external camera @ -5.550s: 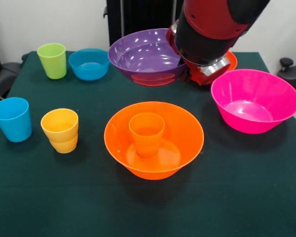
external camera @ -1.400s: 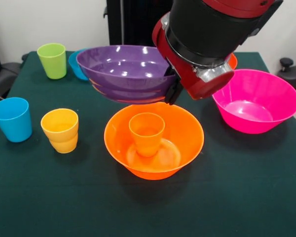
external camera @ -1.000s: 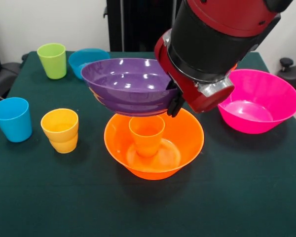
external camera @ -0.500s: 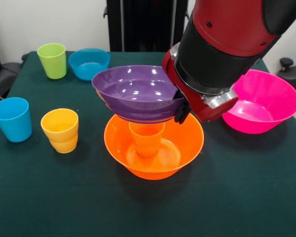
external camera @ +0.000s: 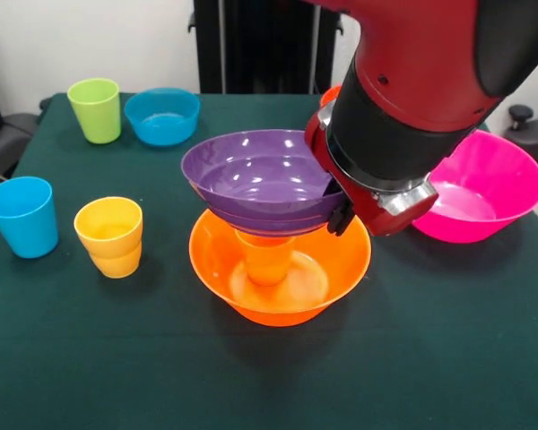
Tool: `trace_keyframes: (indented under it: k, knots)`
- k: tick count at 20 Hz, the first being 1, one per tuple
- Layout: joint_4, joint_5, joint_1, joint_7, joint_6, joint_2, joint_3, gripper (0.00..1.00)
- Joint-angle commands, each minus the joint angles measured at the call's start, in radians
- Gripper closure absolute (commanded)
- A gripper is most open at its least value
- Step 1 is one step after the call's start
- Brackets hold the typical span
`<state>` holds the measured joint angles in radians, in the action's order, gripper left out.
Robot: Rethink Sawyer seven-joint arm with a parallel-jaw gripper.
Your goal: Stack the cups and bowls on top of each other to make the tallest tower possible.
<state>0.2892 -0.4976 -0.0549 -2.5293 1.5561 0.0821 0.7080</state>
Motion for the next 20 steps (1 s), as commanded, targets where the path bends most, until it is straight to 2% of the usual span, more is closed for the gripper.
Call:
trace_keyframes:
  k: [1,7,11,17,20]
  knots:
    - [0.029,-0.017,-0.008,-0.155,-0.069,0.027,-0.055,1.0]
    - [-0.064,-0.06,-0.048,-0.148,-0.055,0.086,-0.001,1.0]
    - [-0.148,-0.132,-0.094,-0.138,-0.045,0.141,0.081,1.0]
    - [-0.234,-0.279,-0.157,-0.104,-0.005,0.194,0.274,1.0]
    - [-0.263,-0.384,-0.191,-0.087,0.008,0.211,0.4,1.0]
